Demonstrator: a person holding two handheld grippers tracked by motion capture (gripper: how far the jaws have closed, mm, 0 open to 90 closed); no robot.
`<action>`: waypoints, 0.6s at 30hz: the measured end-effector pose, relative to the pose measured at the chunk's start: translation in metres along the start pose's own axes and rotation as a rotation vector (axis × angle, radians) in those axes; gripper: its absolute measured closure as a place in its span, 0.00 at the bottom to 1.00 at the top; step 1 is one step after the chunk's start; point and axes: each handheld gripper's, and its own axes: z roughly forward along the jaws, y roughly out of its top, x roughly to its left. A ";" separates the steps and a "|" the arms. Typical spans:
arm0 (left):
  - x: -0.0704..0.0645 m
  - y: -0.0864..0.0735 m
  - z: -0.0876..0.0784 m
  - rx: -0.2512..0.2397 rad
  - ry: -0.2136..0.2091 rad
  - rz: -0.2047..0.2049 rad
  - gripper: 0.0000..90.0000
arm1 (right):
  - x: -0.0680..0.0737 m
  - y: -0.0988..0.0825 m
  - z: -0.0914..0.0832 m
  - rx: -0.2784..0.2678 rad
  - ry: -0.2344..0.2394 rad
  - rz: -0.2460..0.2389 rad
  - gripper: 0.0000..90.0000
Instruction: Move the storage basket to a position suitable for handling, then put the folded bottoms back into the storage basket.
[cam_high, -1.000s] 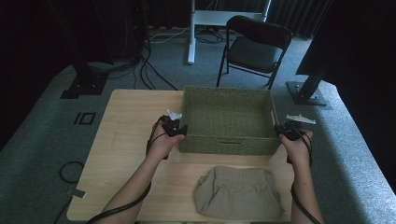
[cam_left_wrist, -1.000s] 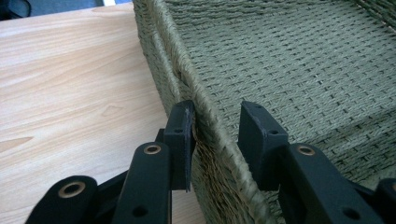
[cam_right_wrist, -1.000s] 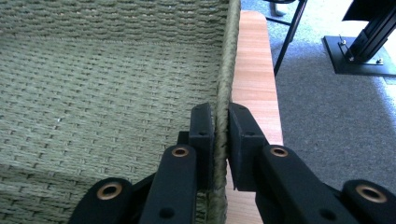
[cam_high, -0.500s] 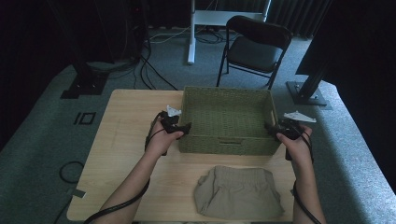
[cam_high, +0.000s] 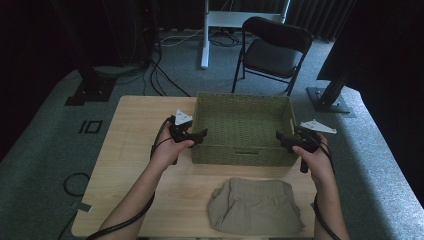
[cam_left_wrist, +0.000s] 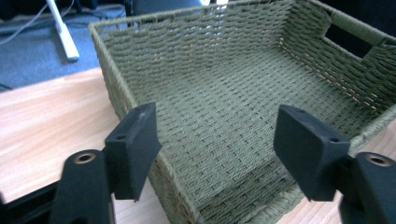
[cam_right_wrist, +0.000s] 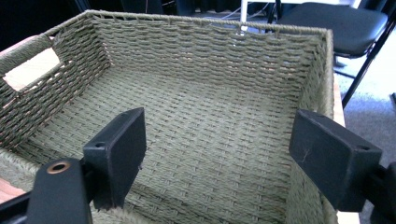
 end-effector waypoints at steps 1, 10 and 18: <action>0.000 0.000 0.000 0.000 0.000 0.000 0.32 | 0.002 0.000 0.000 0.000 0.001 -0.005 0.20; -0.007 -0.009 -0.008 -0.017 -0.052 0.025 0.23 | 0.016 -0.001 -0.004 0.005 0.047 -0.051 0.19; -0.014 -0.011 -0.020 -0.017 -0.069 0.044 0.23 | 0.023 -0.006 -0.012 0.006 0.076 -0.061 0.16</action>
